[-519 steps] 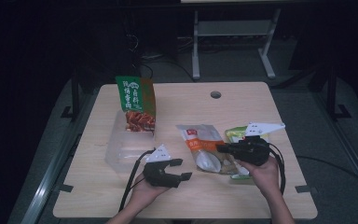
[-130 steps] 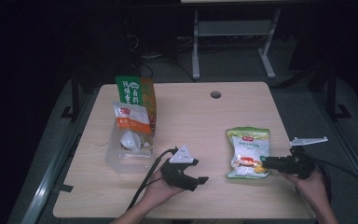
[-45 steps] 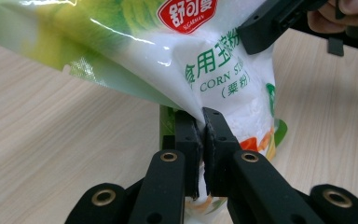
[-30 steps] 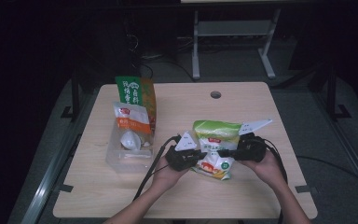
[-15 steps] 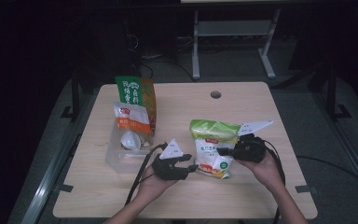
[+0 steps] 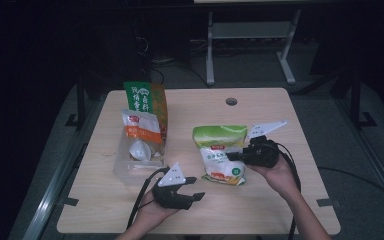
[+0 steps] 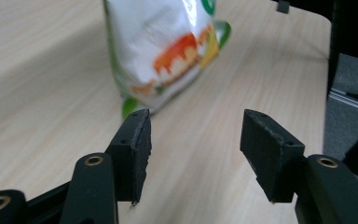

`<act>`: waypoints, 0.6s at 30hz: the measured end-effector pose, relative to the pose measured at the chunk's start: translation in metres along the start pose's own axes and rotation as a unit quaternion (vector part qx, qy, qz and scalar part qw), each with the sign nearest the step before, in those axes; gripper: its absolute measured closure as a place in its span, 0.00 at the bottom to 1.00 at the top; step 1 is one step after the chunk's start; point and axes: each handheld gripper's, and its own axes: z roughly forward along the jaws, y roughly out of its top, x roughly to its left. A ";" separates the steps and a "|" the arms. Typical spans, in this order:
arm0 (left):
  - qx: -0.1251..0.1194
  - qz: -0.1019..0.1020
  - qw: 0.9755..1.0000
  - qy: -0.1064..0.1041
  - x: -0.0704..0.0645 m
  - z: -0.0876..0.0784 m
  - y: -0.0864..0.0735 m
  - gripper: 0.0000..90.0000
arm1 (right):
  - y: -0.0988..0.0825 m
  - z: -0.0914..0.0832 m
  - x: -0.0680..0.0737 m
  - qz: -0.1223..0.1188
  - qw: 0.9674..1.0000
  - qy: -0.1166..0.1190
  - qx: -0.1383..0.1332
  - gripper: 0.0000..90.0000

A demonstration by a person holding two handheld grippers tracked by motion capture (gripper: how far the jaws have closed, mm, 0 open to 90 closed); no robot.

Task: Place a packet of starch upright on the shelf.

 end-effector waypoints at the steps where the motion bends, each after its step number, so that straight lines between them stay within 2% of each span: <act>1: 0.002 0.002 1.000 0.000 0.000 -0.001 -0.002 0.47 | 0.002 0.000 0.000 -0.002 1.000 0.001 -0.001 0.97; 4: 0.000 -0.001 1.000 -0.002 -0.002 -0.003 -0.005 0.46 | 0.009 0.001 0.002 -0.001 1.000 0.002 -0.002 0.97; 7: -0.003 -0.012 1.000 -0.006 -0.004 -0.004 -0.009 0.45 | 0.015 0.003 0.003 -0.004 1.000 0.002 0.000 0.97; 18: -0.009 -0.003 1.000 -0.008 -0.006 -0.005 -0.014 0.42 | 0.039 0.005 0.009 -0.010 1.000 0.007 -0.003 0.97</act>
